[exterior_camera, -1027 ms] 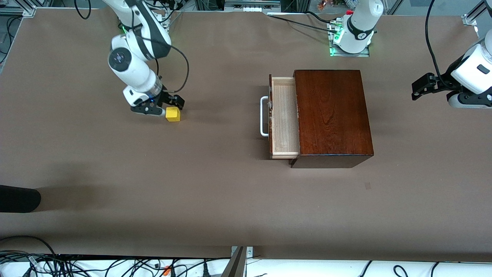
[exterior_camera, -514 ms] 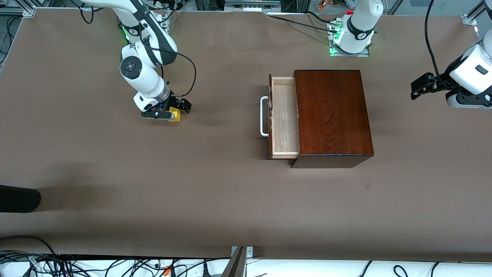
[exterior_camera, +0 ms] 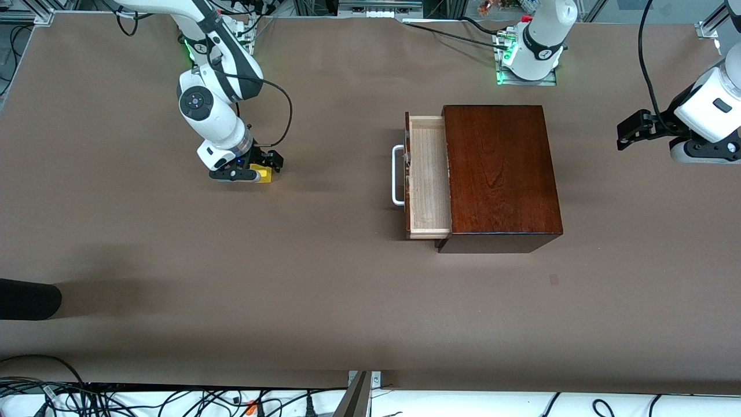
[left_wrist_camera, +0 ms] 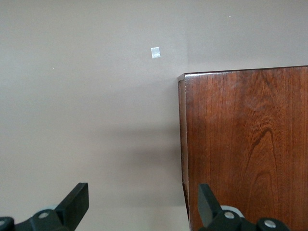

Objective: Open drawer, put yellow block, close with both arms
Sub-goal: 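Lower the right gripper onto the yellow cube and grasp it, then lift the yellow cube and carry it over the open drawer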

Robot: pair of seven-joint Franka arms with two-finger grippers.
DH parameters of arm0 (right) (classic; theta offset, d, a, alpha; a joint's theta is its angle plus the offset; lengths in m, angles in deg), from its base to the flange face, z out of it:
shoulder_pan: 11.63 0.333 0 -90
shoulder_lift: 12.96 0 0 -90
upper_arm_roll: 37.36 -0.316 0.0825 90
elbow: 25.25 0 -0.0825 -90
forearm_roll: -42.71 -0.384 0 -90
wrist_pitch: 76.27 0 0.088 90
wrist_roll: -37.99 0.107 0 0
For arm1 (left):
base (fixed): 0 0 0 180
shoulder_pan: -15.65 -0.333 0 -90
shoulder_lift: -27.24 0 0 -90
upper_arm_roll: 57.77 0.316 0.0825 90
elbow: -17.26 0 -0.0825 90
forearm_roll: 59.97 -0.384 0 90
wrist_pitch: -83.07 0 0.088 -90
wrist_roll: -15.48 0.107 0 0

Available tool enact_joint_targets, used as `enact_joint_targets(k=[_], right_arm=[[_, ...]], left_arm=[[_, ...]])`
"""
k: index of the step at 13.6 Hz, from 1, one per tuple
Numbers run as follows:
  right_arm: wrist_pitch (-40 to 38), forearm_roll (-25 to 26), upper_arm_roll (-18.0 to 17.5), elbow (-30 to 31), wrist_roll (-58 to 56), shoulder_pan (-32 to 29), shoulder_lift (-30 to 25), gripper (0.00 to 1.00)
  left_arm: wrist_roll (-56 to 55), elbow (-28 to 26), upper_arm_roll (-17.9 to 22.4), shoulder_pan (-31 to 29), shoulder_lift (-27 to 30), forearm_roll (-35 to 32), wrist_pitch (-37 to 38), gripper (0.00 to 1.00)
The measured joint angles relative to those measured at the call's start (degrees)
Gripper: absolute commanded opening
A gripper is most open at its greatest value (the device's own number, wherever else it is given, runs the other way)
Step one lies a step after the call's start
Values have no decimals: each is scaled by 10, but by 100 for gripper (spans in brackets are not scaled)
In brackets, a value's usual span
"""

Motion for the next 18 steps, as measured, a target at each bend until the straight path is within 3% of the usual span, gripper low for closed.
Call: enact_joint_targets(k=[1,4,7,8,13,15,18], right_arm=[[0,7,1,0,0,0,8,97],[1,26,8,0,0,0,28,62],[1,36,13,0,0,0,33,12],[1,36,13,-1,0,0,33,0],[-13,37,18,-21,4,0,18,0],[-93,40,19,-58,6,0,-22,0],[-277,41,19,-160,8,0,-87,0]], left_arm=[[0,0,0,0,0,0,0,100],[0,1,0,0,0,0,0,100],[0,2,0,0,0,0,0,100],[0,2,0,0,0,0,0,100],[0,2,0,0,0,0,0,100],[0,2,-1,0,0,0,0,100],[0,2,-1,0,0,0,0,100]])
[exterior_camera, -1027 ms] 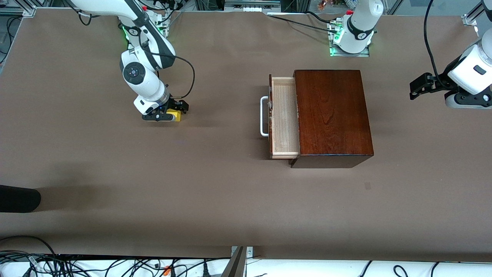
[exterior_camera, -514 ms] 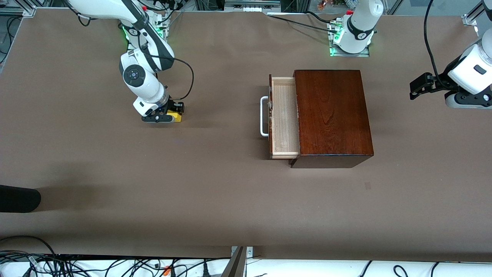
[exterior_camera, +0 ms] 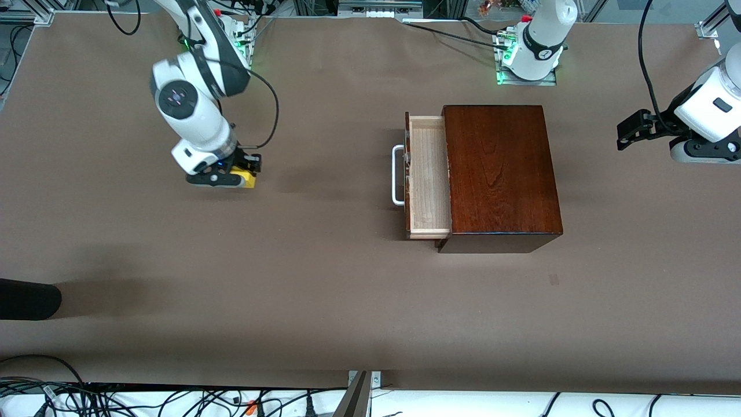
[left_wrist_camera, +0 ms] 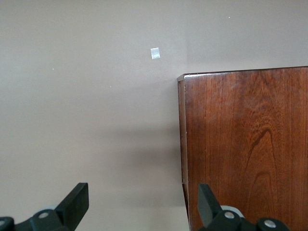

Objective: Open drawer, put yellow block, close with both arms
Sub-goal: 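Lift the yellow cube and carry it over the open drawer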

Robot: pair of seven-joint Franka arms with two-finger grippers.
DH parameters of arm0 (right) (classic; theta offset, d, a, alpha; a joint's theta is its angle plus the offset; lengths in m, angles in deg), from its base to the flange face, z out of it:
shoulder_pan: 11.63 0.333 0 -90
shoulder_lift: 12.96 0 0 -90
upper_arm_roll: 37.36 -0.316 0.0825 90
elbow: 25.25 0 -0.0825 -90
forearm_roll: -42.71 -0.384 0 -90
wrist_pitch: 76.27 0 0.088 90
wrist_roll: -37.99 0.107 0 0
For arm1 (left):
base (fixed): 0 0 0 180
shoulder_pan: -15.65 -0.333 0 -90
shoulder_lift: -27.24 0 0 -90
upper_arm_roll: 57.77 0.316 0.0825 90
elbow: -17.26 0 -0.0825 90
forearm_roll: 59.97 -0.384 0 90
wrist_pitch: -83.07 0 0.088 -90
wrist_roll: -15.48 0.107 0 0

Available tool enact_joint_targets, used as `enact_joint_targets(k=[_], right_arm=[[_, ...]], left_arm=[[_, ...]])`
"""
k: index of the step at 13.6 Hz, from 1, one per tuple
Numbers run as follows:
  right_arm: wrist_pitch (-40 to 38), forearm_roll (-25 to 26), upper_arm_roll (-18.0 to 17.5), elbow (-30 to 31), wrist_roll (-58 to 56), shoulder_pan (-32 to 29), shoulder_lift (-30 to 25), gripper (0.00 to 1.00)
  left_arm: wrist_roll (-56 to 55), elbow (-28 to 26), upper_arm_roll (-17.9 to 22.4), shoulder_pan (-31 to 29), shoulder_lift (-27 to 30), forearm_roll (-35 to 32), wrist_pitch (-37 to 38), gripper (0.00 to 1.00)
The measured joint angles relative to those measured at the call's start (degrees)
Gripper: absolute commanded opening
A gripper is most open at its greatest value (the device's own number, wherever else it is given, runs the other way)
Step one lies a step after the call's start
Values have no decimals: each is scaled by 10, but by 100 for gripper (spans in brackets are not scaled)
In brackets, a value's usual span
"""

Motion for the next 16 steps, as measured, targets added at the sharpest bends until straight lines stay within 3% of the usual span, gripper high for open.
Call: enact_joint_targets(k=[3,5,9,12,16], right_arm=[[-175,0,0,-132,3,0,-16,0],[-231,-4,-1,-193,12,0,-14,0],[-252,-21,-9,-258,139,59,8,0],[-251,-56,-12,-302,338,134,44,0],[-243,-63,-13,-385,625,222,112,0]], left_arm=[[0,0,0,0,0,0,0,100],[0,0,0,0,0,0,0,100],[0,0,-1,0,0,0,0,100],[0,0,-1,0,0,0,0,100],[0,0,-1,0,0,0,0,100]])
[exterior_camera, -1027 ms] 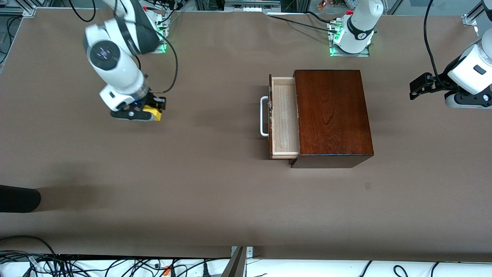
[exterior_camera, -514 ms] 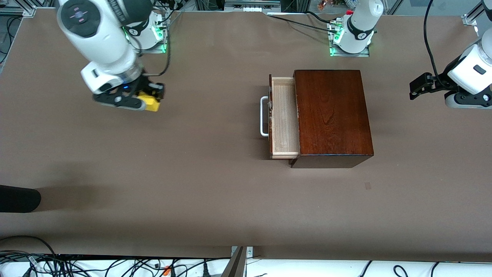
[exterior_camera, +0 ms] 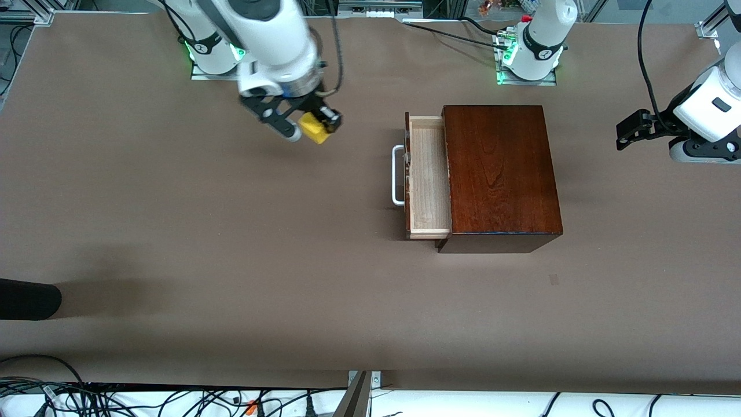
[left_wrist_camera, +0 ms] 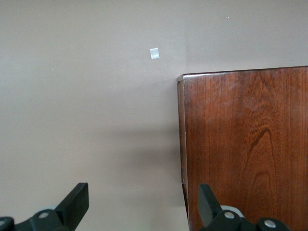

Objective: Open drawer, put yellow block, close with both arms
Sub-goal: 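Lift the yellow cube and carry it over the open drawer, then lower the cube into the drawer and open the right gripper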

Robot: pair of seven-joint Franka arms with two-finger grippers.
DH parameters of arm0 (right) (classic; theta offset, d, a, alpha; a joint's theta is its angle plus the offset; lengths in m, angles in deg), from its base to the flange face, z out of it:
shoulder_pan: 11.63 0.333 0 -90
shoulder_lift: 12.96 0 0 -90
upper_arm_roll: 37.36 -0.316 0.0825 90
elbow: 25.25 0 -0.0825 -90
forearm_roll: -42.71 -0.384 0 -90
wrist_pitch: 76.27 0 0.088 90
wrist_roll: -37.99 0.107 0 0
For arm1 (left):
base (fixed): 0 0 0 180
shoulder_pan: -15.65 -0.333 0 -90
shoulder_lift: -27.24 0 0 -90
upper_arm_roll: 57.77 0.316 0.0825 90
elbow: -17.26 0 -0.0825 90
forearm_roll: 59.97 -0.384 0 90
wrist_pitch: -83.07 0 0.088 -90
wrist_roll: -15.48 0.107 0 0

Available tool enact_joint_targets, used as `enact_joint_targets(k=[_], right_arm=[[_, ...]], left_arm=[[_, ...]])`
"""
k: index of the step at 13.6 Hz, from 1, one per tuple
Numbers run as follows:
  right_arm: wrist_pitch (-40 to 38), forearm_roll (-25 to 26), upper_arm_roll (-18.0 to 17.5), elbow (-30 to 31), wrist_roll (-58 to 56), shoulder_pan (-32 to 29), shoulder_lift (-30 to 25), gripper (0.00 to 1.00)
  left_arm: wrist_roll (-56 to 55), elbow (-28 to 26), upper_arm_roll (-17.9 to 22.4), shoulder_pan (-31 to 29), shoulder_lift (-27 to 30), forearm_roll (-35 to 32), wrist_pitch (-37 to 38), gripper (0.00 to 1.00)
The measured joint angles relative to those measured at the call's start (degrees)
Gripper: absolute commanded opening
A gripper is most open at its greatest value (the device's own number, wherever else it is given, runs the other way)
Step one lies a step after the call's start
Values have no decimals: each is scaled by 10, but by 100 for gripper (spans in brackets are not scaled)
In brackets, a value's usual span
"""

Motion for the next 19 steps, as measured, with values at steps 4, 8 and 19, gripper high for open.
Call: enact_joint_targets(k=[4,8,19], right_arm=[[59,0,0,-47,231,61,55,0],[100,23,2,-97,416,109,119,0],[245,89,69,-183,597,211,297,0]], left_arm=[[0,0,0,0,0,0,0,100],[0,0,0,0,0,0,0,100],[0,0,-1,0,0,0,0,100]])
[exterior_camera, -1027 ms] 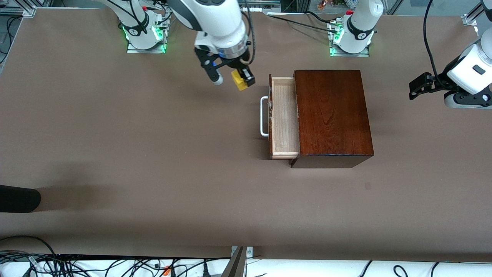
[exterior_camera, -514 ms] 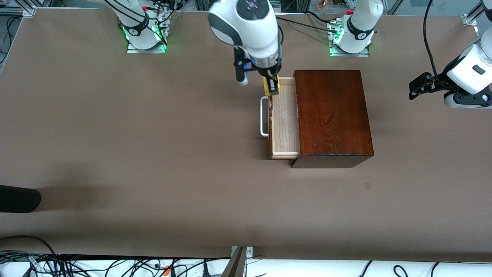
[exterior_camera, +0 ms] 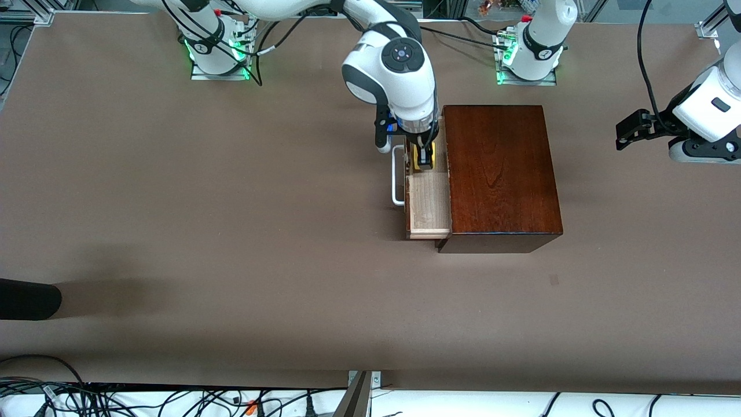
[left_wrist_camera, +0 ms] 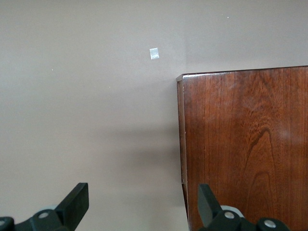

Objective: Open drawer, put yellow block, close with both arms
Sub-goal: 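Lower the cube into the drawer and open the right gripper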

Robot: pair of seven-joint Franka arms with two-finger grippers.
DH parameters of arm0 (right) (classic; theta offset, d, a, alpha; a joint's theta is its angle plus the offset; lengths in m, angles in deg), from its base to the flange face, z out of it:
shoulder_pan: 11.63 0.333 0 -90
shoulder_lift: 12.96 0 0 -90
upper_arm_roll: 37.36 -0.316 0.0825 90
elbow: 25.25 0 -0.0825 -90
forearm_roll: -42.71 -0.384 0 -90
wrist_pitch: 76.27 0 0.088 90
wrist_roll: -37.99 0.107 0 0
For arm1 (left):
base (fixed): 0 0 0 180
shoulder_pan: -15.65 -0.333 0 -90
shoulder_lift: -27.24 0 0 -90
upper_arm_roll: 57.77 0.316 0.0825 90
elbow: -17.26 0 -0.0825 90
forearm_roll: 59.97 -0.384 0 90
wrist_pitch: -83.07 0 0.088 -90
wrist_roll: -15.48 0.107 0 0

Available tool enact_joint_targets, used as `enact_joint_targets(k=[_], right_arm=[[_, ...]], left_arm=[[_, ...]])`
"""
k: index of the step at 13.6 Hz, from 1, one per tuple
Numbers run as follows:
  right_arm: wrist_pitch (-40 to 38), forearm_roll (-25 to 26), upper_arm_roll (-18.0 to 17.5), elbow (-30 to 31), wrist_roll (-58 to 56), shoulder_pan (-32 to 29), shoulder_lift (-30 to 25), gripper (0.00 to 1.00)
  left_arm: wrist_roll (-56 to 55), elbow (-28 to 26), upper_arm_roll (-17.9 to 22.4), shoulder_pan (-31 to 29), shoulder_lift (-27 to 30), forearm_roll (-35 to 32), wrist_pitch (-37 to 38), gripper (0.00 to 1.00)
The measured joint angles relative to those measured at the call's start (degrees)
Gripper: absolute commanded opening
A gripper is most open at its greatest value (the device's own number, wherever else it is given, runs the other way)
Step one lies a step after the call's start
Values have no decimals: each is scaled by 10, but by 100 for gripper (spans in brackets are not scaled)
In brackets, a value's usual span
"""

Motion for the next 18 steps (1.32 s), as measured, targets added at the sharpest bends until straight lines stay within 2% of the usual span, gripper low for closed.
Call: enact_joint_targets(k=[3,4,5,11,15,18], right_arm=[[17,0,11,-1,6,14,20,0],[19,0,12,-1,6,14,23,44],[20,0,13,-1,6,14,24,99],[5,0,18,-13,6,14,25,100],[-94,0,19,-68,6,13,9,100],[-170,1,21,-93,-45,-1,-38,100]], left_arm=[[0,0,0,0,0,0,0,100],[0,0,0,0,0,0,0,100],[0,0,0,0,0,0,0,100],[0,0,0,0,0,0,0,100],[0,0,-1,0,0,0,0,100],[0,0,-1,0,0,0,0,100]])
